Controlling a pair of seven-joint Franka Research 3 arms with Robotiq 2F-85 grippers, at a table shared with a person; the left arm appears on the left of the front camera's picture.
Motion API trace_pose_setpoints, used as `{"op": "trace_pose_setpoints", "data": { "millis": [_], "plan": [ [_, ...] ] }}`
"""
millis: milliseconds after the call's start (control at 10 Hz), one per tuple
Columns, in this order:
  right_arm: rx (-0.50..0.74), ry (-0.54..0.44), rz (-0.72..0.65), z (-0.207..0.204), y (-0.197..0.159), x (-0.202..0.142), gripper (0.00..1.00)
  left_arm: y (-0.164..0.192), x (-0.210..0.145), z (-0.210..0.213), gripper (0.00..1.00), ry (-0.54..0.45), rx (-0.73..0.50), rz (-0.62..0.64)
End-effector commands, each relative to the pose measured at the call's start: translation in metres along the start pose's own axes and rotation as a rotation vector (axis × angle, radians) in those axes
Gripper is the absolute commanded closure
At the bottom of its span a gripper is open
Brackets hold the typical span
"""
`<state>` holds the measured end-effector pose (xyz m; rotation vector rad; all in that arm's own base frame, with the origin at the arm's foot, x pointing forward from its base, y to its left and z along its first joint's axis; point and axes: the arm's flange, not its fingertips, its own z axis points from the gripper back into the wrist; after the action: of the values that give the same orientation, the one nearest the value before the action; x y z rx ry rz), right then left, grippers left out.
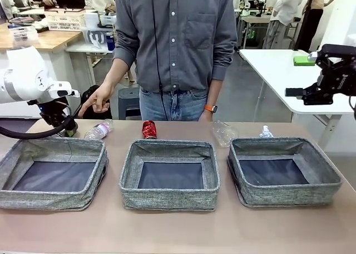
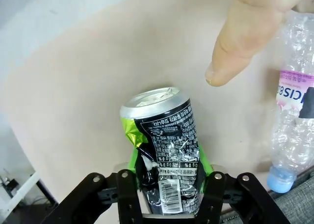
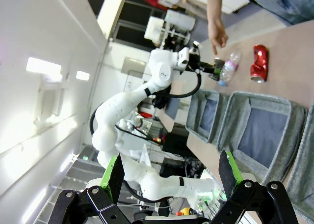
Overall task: Sort the waste into the appropriate baskets.
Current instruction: Pick up the waste item pointed out by the person.
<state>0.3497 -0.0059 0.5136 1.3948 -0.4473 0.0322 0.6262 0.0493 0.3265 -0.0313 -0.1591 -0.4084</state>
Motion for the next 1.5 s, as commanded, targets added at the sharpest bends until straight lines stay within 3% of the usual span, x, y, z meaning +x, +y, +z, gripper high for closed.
{"op": "trace_pose_setpoints", "data": {
  "millis": [0, 300, 500, 600, 700, 900, 1200, 1300, 1400],
  "plan": [
    [0.018, -0.010, -0.011, -0.003, 0.004, 0.003, 0.00, 0.000, 0.002, 0.002, 1.00, 0.016, 0.007, 0.008],
    [0.018, -0.010, -0.011, -0.003, 0.004, 0.003, 0.00, -0.002, 0.001, 0.007, 1.00, 0.026, 0.017, 0.020],
    [0.018, -0.010, -0.011, -0.003, 0.004, 0.003, 0.00, 0.002, -0.002, 0.039, 1.00, 0.006, 0.068, 0.048],
    [0.018, -0.010, -0.011, -0.003, 0.004, 0.003, 0.00, 0.000, -0.009, 0.090, 1.00, -0.026, 0.156, 0.089],
    [0.018, -0.010, -0.011, -0.003, 0.004, 0.003, 0.00, -0.008, -0.018, 0.143, 1.00, -0.051, 0.170, 0.102],
    [0.018, -0.010, -0.011, -0.003, 0.004, 0.003, 0.00, -0.043, -0.041, 0.235, 1.00, -0.103, 0.100, 0.103],
    [0.018, -0.010, -0.011, -0.003, 0.004, 0.003, 0.00, -0.102, -0.087, 0.303, 1.00, -0.108, -0.179, -0.148],
    [0.018, -0.010, -0.011, -0.003, 0.004, 0.003, 0.00, -0.110, -0.095, 0.306, 0.94, -0.124, -0.168, -0.101],
    [0.018, -0.010, -0.011, -0.003, 0.004, 0.003, 0.00, -0.107, -0.069, 0.311, 0.94, -0.134, -0.086, -0.076]
  ]
}}
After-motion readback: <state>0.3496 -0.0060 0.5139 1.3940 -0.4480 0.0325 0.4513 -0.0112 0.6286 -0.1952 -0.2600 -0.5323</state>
